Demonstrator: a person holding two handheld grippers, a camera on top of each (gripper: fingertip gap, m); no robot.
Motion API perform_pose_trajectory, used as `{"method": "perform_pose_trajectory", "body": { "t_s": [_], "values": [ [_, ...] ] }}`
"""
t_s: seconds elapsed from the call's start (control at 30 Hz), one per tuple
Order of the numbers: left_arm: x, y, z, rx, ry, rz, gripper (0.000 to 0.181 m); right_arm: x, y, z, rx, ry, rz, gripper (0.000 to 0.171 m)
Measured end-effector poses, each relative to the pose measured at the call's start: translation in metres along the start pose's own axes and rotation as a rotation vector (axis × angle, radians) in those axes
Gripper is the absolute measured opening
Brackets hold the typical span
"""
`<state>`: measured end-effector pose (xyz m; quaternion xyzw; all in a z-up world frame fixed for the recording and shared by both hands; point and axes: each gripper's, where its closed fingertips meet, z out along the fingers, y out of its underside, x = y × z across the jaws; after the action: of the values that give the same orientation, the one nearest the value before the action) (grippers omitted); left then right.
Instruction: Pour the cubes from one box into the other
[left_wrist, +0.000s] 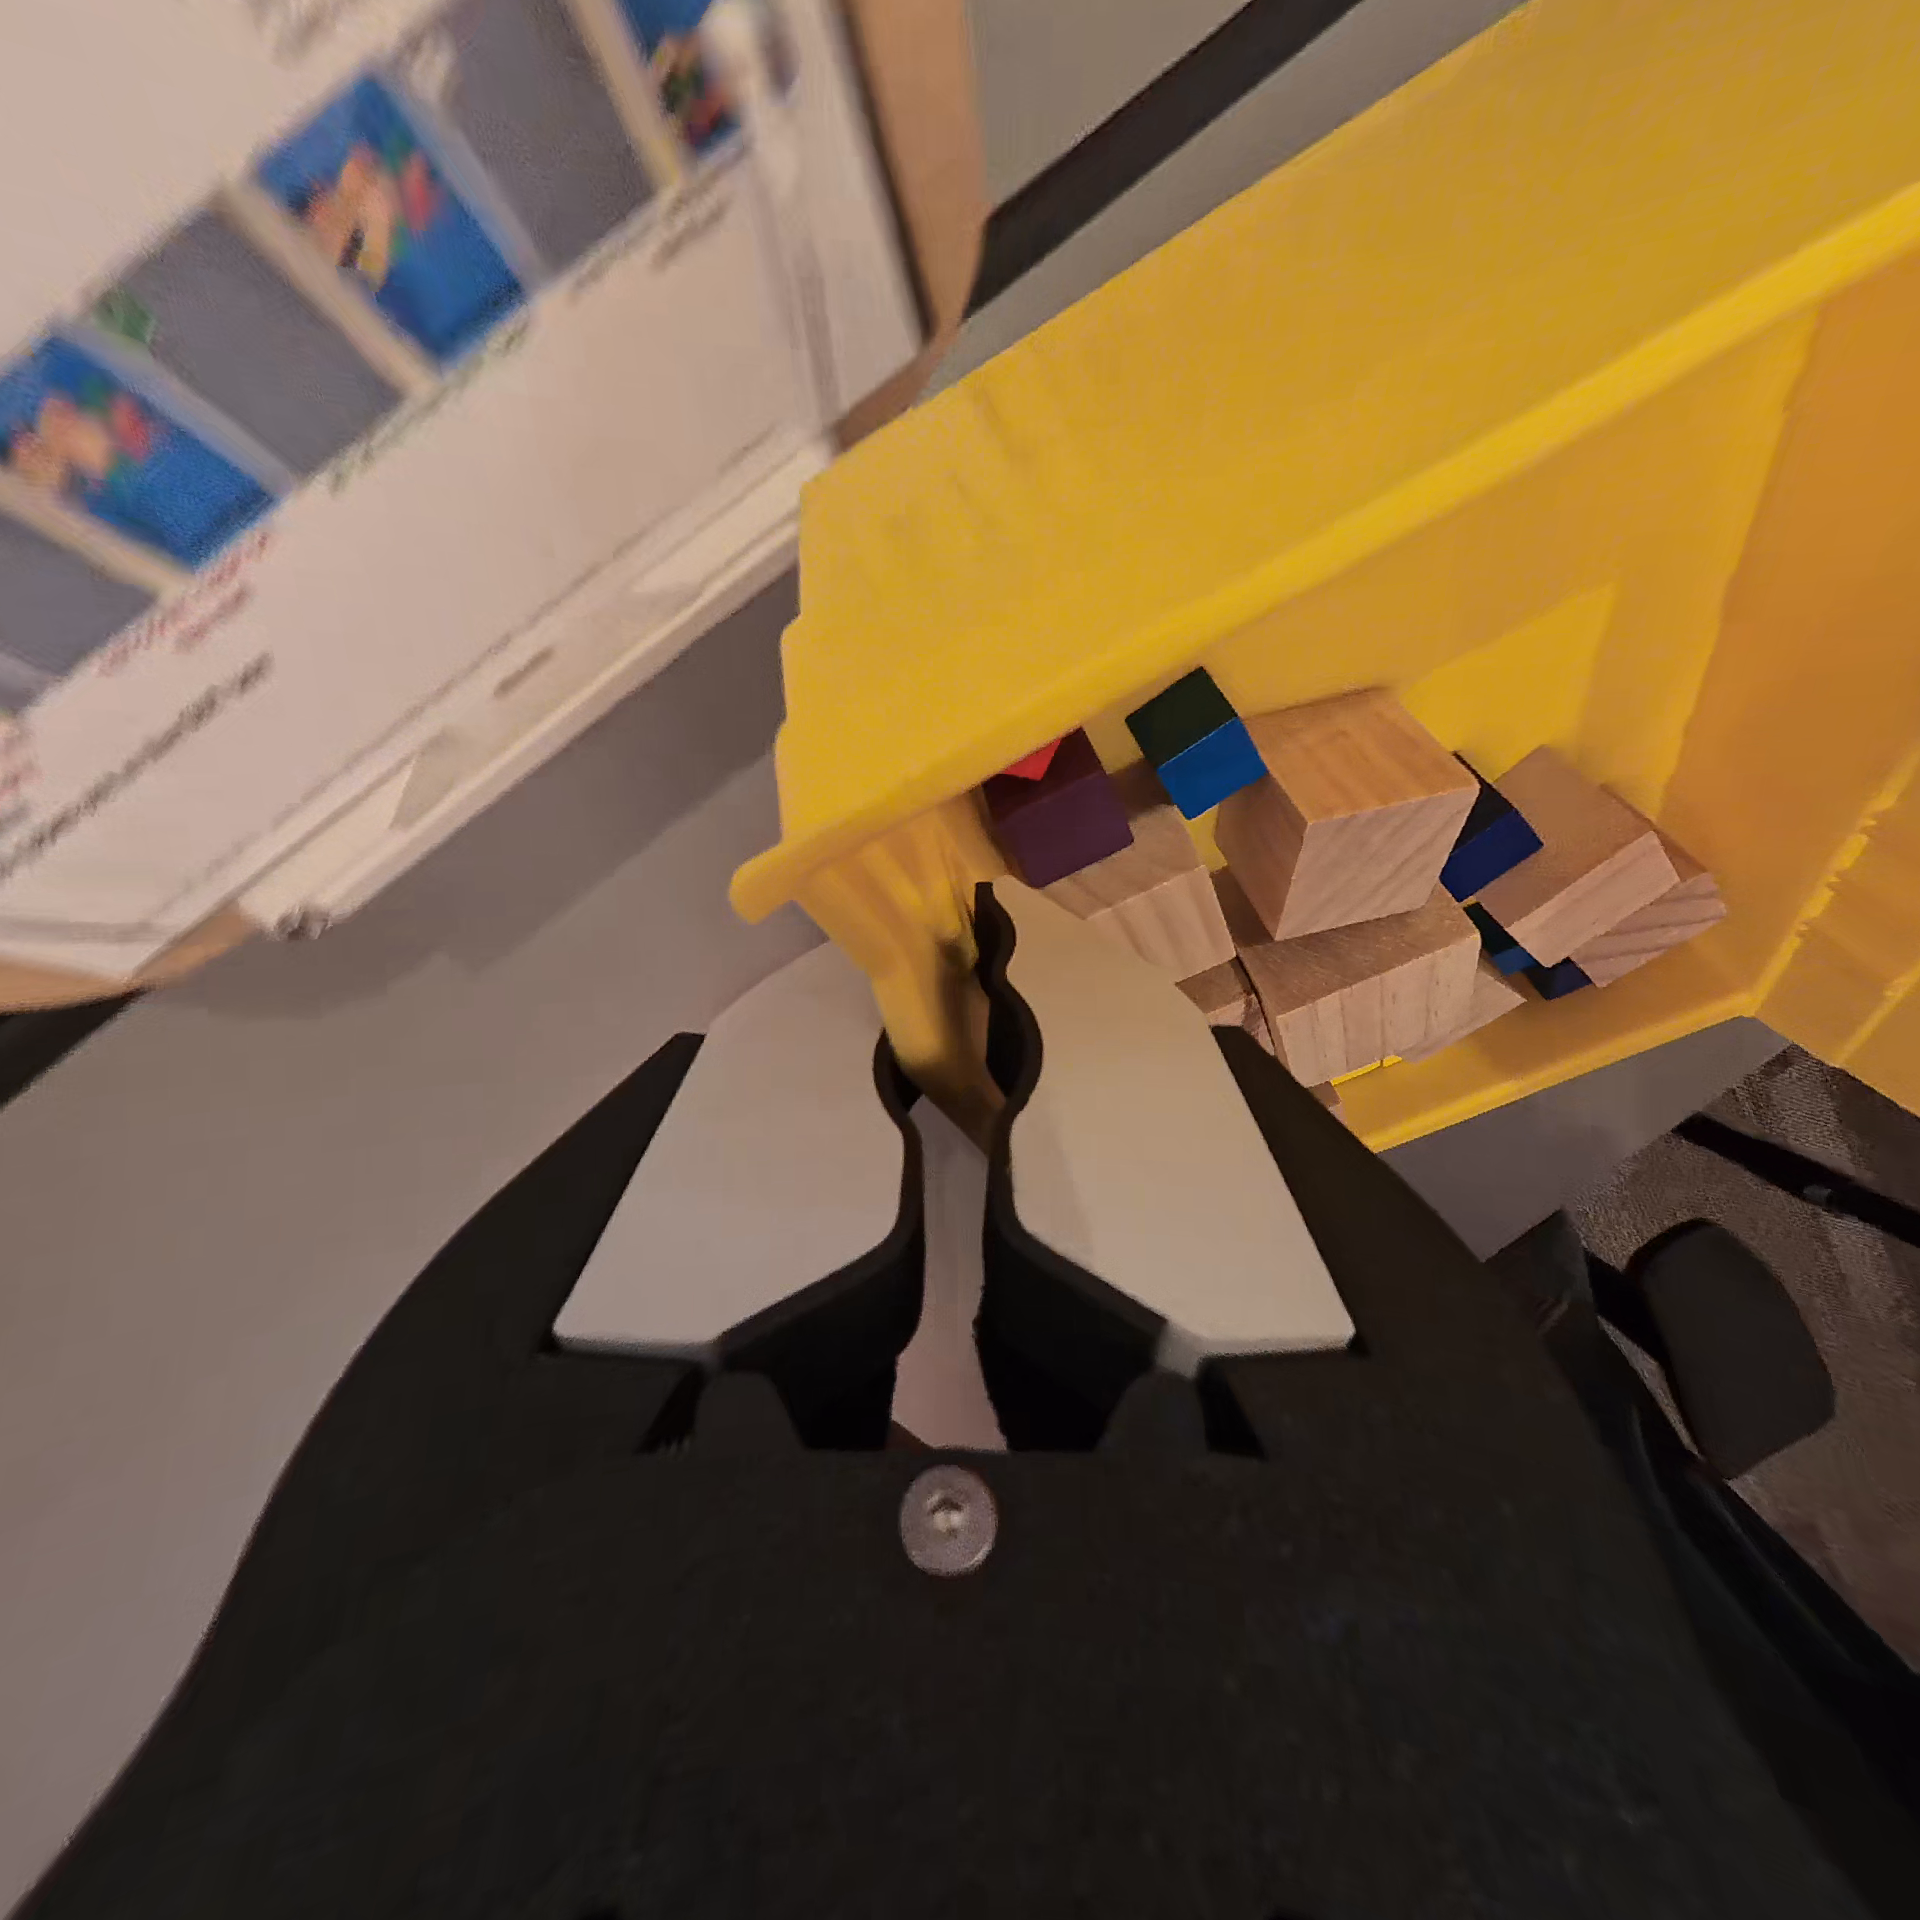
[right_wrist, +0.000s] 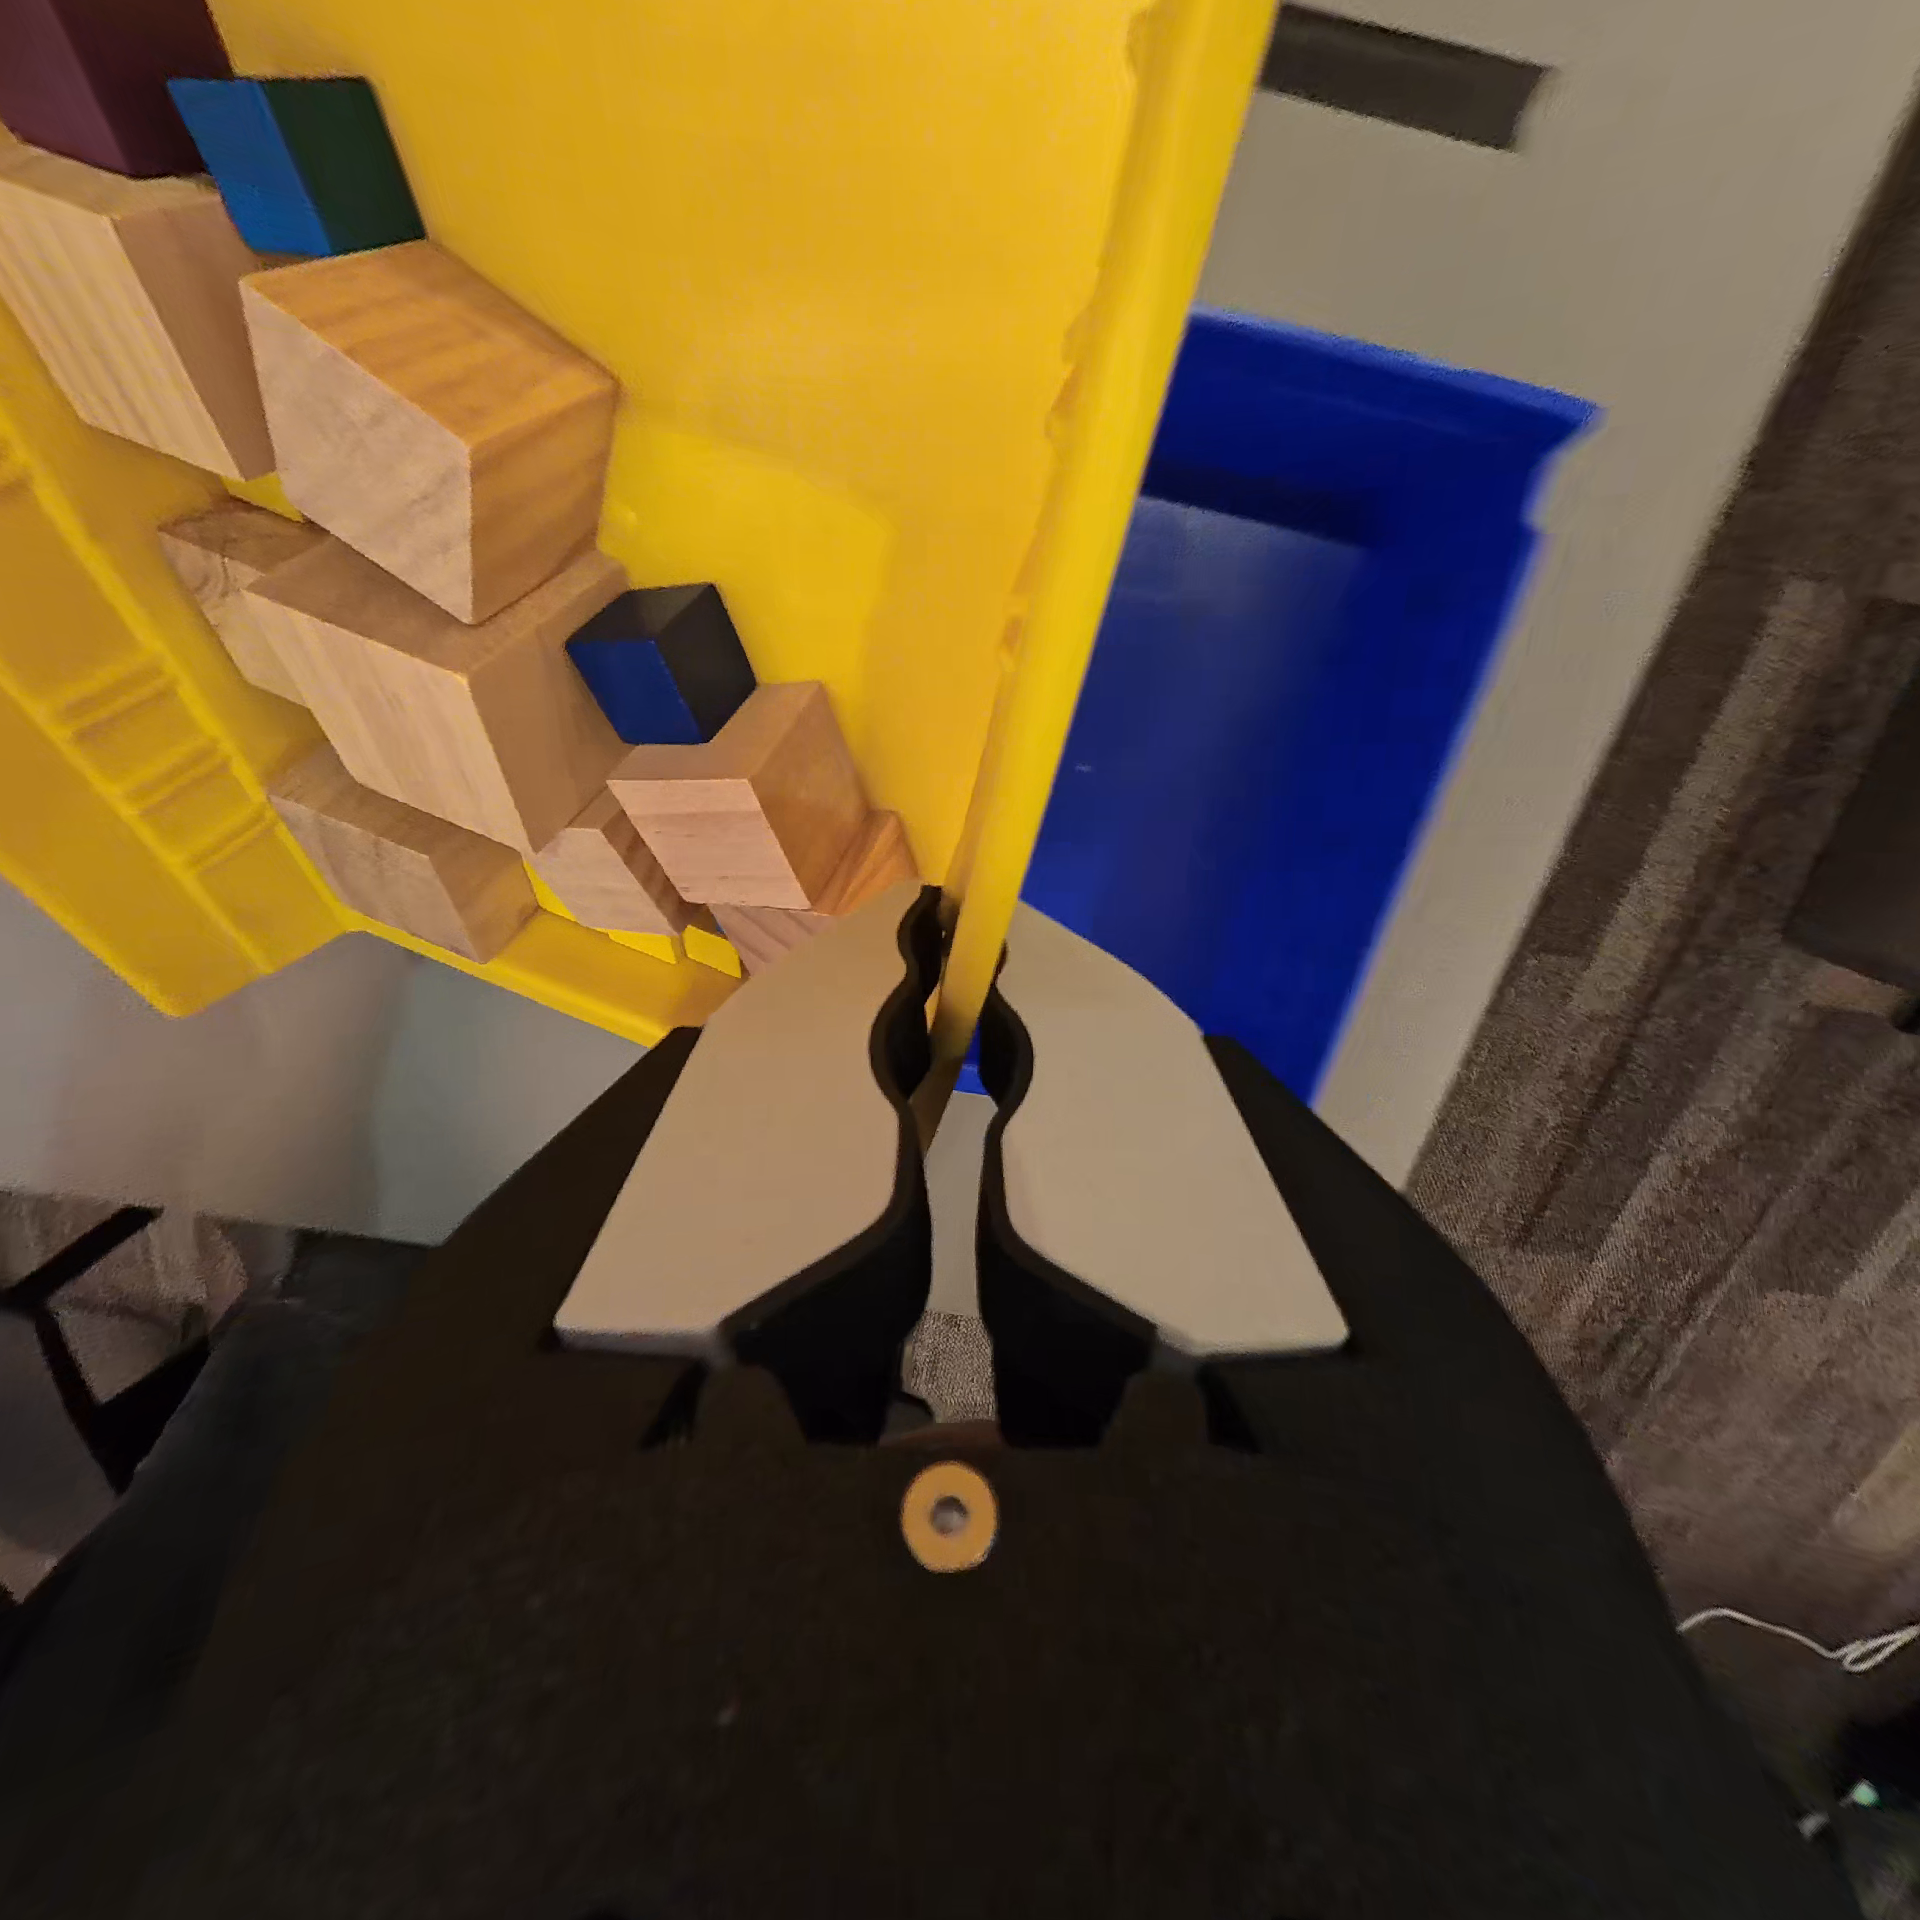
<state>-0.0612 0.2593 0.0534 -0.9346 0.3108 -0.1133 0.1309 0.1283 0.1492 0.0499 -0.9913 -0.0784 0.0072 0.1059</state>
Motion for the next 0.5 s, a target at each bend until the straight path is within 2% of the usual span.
{"method": "perform_pose_trajectory", "body": {
  "t_s": [0.27,0.37,0.5],
  "values": [
    [0.11,-0.113,0.029,0.155,0.066,0.139,0.006,0.128,0.021,-0.032,0.135,0.202,0.166,0.004],
    [0.132,-0.141,0.044,0.253,0.121,0.184,0.005,0.151,0.028,-0.031,0.206,0.273,0.211,0.004],
    [0.145,-0.161,0.056,0.377,0.174,0.186,0.005,0.161,0.029,-0.023,0.297,0.39,0.264,0.004]
  ]
}}
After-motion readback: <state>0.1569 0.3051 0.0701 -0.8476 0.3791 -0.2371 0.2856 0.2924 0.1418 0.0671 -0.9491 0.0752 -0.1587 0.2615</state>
